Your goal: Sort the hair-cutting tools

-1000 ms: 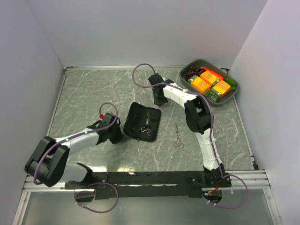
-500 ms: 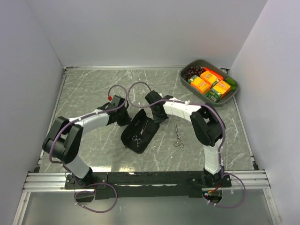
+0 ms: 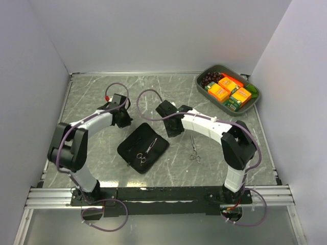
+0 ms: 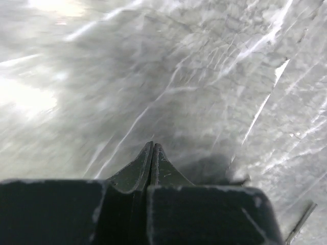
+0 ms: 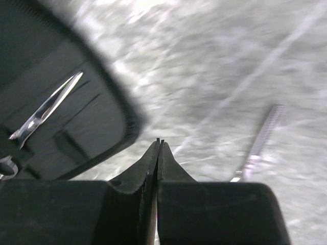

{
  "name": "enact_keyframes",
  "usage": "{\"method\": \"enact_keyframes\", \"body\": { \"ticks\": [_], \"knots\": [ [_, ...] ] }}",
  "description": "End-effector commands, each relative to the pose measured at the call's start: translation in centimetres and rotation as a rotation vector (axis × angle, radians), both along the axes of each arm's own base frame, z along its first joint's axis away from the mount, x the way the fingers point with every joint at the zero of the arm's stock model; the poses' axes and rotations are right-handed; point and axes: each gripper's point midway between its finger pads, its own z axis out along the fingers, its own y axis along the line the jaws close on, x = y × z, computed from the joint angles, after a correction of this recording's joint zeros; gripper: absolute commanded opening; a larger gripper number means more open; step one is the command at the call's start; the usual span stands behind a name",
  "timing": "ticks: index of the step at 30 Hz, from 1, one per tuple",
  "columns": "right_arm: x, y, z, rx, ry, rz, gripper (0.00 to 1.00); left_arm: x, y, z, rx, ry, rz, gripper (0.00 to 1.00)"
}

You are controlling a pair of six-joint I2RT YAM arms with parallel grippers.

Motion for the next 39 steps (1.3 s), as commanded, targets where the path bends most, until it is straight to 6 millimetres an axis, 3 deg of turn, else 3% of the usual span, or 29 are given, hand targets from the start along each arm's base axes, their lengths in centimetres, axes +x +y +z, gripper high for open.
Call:
{"method": "enact_keyframes", "body": {
  "ticks": [1,6,8,11,15,19,26,33,39],
  "knots": [
    [2.9,-3.6,2.5,-0.083,-0.09,-0.117,0.0,-1.2,2.7,6.2,0.082,-0.102,0.056,0.01],
    [4.2,-3.5,2.3,-0.049,-0.07,-0.159,0.0,-6.5,5.8,8.3,0.093,-0.126,0.163,0.01],
    [4.2,-3.0,1.6,-0.047,-0.043,-0.156,0.0,-8.6,6.5,8.1,0.091,-0.106,0.183,0.01],
    [4.3,-2.5,0.7,-0.051,-0.014,-0.154,0.0,-11.6,6.7,7.2,0.049,-0.072,0.185,0.01],
    [5.1,-2.0,-0.4,-0.081,0.006,-0.151,0.0,-15.1,6.2,4.3,-0.016,-0.003,0.179,0.01],
    [6.3,-1.1,-1.2,-0.095,0.02,-0.142,0.0,-16.2,4.4,3.1,-0.062,0.034,0.147,0.01],
    [7.9,-0.1,-1.8,-0.119,0.028,-0.132,0.0,-17.0,3.2,1.5,-0.05,0.088,0.112,0.01],
    [7.7,-0.2,-3.4,-0.148,0.06,-0.132,0.0,-18.0,2.7,1.2,-0.043,0.123,0.079,0.01],
    [7.4,0.0,-4.0,-0.143,0.074,-0.131,0.0,-20.2,2.6,1.1,-0.024,0.193,0.049,0.01]
  ]
}}
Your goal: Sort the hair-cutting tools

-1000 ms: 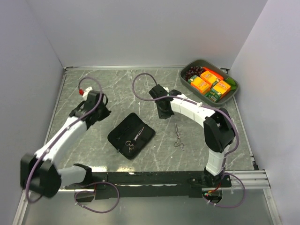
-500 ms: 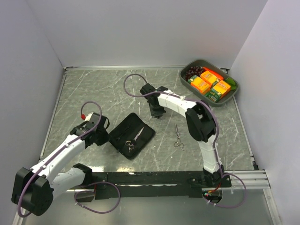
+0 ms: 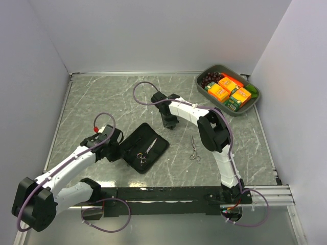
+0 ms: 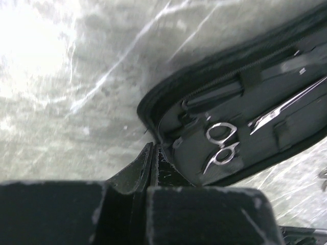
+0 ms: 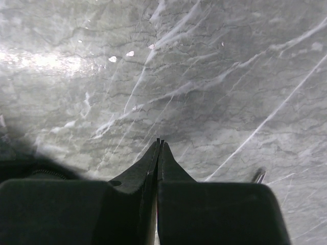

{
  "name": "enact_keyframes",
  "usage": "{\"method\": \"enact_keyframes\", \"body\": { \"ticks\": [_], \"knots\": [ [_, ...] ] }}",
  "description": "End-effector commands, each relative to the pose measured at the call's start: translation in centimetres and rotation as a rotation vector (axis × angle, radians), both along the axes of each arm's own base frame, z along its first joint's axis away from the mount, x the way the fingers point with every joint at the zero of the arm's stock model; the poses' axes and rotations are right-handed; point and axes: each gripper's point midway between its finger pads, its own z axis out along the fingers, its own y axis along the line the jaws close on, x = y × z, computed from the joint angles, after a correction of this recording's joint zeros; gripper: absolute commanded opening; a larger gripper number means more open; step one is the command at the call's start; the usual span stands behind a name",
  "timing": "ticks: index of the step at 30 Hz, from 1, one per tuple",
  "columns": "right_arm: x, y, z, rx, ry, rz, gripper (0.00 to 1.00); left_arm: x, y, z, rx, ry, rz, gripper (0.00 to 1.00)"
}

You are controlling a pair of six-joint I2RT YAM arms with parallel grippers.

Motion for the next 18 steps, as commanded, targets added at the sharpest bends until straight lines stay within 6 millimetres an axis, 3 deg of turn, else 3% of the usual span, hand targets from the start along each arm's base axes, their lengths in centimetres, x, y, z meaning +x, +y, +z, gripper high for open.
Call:
{"method": "enact_keyframes", "body": {
  "ticks": [1,4,9,18],
  "knots": [
    [-0.2,0.2,0.4,-0.009,0.001,0.002,0.0,-2.0,-0.1,0.2,0.005,0.065,-0.002,0.01],
    [-0.4,0.3,0.3,-0.011,0.001,0.002,0.0,-2.5,0.9,-0.1,0.064,0.098,0.029,0.01],
    [-0.7,0.2,0.3,-0.01,0.007,-0.005,0.0,-1.6,1.4,-0.5,0.117,0.111,0.051,0.01],
    [-2.6,0.9,0.2,0.037,0.038,0.02,0.0,1.5,0.9,-2.6,0.195,0.11,0.077,0.01]
  ]
}}
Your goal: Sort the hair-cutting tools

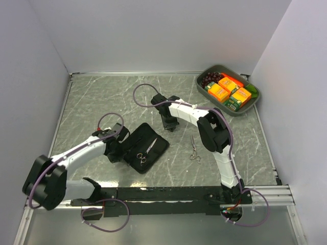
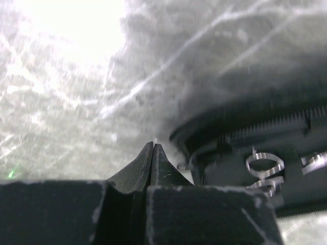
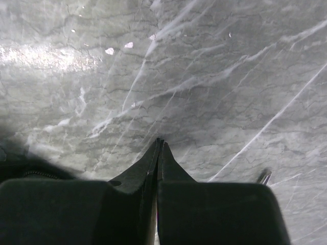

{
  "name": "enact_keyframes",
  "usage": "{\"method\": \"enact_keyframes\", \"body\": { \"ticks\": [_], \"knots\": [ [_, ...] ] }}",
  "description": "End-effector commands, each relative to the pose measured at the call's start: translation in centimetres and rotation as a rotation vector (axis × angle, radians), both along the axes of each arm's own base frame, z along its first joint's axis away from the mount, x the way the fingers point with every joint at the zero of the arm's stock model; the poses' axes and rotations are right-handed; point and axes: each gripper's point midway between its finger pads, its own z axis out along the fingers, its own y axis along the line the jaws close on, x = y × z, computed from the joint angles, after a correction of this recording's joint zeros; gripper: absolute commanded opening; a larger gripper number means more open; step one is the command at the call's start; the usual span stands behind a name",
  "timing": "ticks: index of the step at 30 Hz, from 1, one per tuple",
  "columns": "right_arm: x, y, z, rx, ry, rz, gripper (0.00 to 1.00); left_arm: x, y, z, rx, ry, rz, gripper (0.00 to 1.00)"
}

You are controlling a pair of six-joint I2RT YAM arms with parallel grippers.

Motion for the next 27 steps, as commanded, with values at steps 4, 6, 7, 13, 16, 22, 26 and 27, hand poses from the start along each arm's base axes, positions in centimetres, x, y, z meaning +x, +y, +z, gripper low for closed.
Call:
{"method": "enact_keyframes", "body": {
  "ticks": [4,6,7,13,16,22,26,27],
  "knots": [
    [-3.2,1.6,0.8,0.065,0.051,0.049,0.0,3.9,-0.4,-0.3,0.059,-0.08,0.027,0.01],
    [-3.9,2.0,0.7,0.084,0.063,0.066,0.0,5.0,-0.7,-0.2,0.068,-0.104,0.025,0.01],
    [-4.6,2.4,0.7,0.1,0.078,0.074,0.0,5.4,-0.7,-0.2,0.077,-0.11,0.017,0.01],
    [-8.2,2.4,0.3,0.152,0.135,0.073,0.0,9.4,-2.4,1.4,0.072,-0.198,-0.01,0.01],
    [-9.2,2.5,1.2,0.199,0.143,0.059,0.0,11.6,-3.7,2.2,0.053,-0.243,-0.037,0.01],
    [-12.0,2.4,2.5,0.264,0.177,0.067,0.0,15.4,-7.1,2.4,-0.027,-0.293,-0.098,0.01],
    [-12.4,1.7,3.0,0.254,0.157,0.061,0.0,17.3,-9.4,0.9,-0.075,-0.294,-0.139,0.01],
    [-12.5,1.5,3.0,0.25,0.155,0.06,0.0,17.6,-9.8,0.7,-0.08,-0.297,-0.151,0.01]
  ]
}}
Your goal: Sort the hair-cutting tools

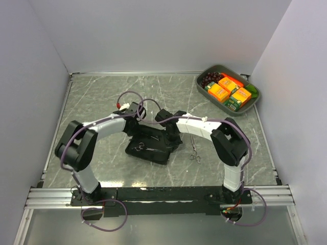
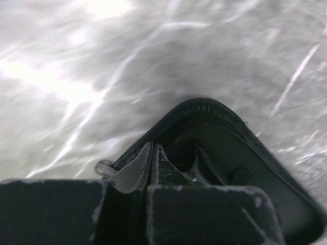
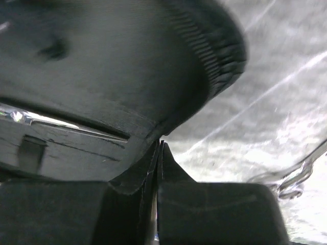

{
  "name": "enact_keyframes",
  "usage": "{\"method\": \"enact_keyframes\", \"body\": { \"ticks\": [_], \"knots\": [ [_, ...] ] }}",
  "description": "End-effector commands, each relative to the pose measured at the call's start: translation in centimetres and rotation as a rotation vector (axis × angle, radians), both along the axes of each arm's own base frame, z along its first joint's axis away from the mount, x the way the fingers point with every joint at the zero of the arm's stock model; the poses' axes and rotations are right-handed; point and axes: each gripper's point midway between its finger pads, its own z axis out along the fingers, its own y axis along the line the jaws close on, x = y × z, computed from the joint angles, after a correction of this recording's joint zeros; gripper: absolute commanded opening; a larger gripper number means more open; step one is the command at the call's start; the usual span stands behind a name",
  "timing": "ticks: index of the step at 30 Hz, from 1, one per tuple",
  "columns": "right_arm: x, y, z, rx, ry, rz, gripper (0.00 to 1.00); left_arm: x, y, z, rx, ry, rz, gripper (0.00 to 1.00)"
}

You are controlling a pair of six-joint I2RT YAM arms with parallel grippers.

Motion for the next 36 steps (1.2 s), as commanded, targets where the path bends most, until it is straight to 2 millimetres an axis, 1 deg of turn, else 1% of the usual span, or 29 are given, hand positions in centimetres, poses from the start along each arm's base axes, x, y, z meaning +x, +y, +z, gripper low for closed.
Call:
{"method": "enact_keyframes", "body": {
  "ticks": [1,3,4,5,6,7,9,10,12,13,14,16,17,18,19,20,21,22,23,24,25,26,27,28,29,30,32,33,36],
  "knots": [
    [-0.5,0.4,2.7,0.061,-0.05,-0.01,0.0,3.4,-4.3,0.1,-0.105,-0.064,-0.097,0.01],
    [-0.6,0.1,2.7,0.054,-0.058,-0.019,0.0,4.6,-5.5,0.5,-0.132,-0.099,-0.123,0.01],
    [-0.8,-0.3,2.8,0.046,-0.062,-0.022,0.0,4.8,-6.0,0.2,-0.143,-0.095,-0.136,0.01],
    [-0.8,-0.5,2.9,0.041,-0.067,-0.024,0.0,5.2,-6.4,0.6,-0.149,-0.114,-0.148,0.01],
    [-0.5,-1.1,2.9,0.016,-0.087,-0.032,0.0,5.7,-6.6,1.2,-0.154,-0.13,-0.149,0.01],
    [-0.6,-1.5,3.2,0.007,-0.097,-0.033,0.0,6.0,-6.5,2.3,-0.155,-0.159,-0.149,0.01],
    [-0.7,-2.2,3.2,-0.013,-0.113,-0.04,0.0,6.2,-6.3,3.9,-0.147,-0.196,-0.159,0.01],
    [-0.8,-2.4,3.7,-0.008,-0.123,-0.041,0.0,6.3,-6.2,5.5,-0.147,-0.224,-0.164,0.01],
    [-1.1,-3.2,3.7,-0.025,-0.131,-0.041,0.0,6.0,-5.5,6.6,-0.111,-0.226,-0.18,0.01],
    [-0.8,-3.6,4.2,-0.039,-0.159,-0.039,0.0,5.8,-5.3,8.0,-0.113,-0.248,-0.184,0.01],
    [-0.9,-4.2,4.4,-0.056,-0.164,-0.038,0.02,5.6,-4.9,8.5,-0.102,-0.251,-0.185,0.01],
    [-0.5,-5.1,5.4,-0.083,-0.21,-0.025,0.11,4.6,-4.0,9.9,-0.091,-0.254,-0.187,0.01],
    [-0.7,-5.8,5.7,-0.106,-0.211,-0.026,0.22,4.1,-3.5,10.1,-0.079,-0.249,-0.176,0.01],
    [-0.7,-6.1,6.5,-0.105,-0.233,-0.023,0.27,3.3,-2.9,11.0,-0.076,-0.248,-0.176,0.01],
    [-0.5,-6.7,6.9,-0.119,-0.254,-0.019,0.32,2.8,-2.6,11.3,-0.072,-0.245,-0.174,0.01],
    [-0.5,-7.2,7.1,-0.129,-0.265,-0.022,0.42,2.3,-2.2,11.6,-0.073,-0.244,-0.164,0.04],
    [-1.0,-7.9,7.3,-0.132,-0.267,-0.026,0.46,1.5,-1.6,12.0,-0.072,-0.248,-0.158,0.09],
    [-1.2,-8.3,7.2,-0.129,-0.26,-0.036,0.5,0.7,-1.1,11.8,-0.064,-0.227,-0.153,0.12],
    [-1.1,-9.2,7.0,-0.137,-0.252,-0.059,0.5,-0.2,-0.6,11.1,-0.061,-0.205,-0.148,0.16],
    [-1.4,-10.0,6.4,-0.145,-0.244,-0.069,0.51,-1.0,-0.4,11.8,-0.083,-0.221,-0.154,0.18],
    [-1.5,-10.5,6.0,-0.154,-0.236,-0.072,0.54,-1.3,-0.2,11.9,-0.095,-0.231,-0.153,0.23],
    [-1.5,-11.4,5.3,-0.173,-0.217,-0.093,0.55,-2.2,0.2,10.8,-0.103,-0.214,-0.152,0.34],
    [-1.3,-11.5,5.1,-0.172,-0.223,-0.102,0.56,-2.8,0.1,11.8,-0.144,-0.248,-0.167,0.37],
    [-1.2,-11.8,4.7,-0.171,-0.22,-0.115,0.59,-2.8,0.1,12.1,-0.165,-0.274,-0.163,0.39],
    [-1.3,-12.3,4.0,-0.167,-0.194,-0.139,0.59,-3.6,0.5,12.0,-0.176,-0.283,-0.162,0.45],
    [-0.9,-12.3,3.6,-0.152,-0.197,-0.163,0.6,-3.8,0.7,11.9,-0.185,-0.287,-0.159,0.47],
    [-0.7,-12.7,2.6,-0.15,-0.182,-0.185,0.6,-4.2,1.6,11.7,-0.185,-0.286,-0.14,0.52],
    [-0.4,-12.5,2.4,-0.144,-0.185,-0.19,0.6,-4.2,2.1,11.6,-0.181,-0.285,-0.124,0.53],
    [0.3,-12.3,1.6,-0.154,-0.17,-0.196,0.6,-4.4,3.2,11.4,-0.167,-0.281,-0.111,0.53]
  ]
}}
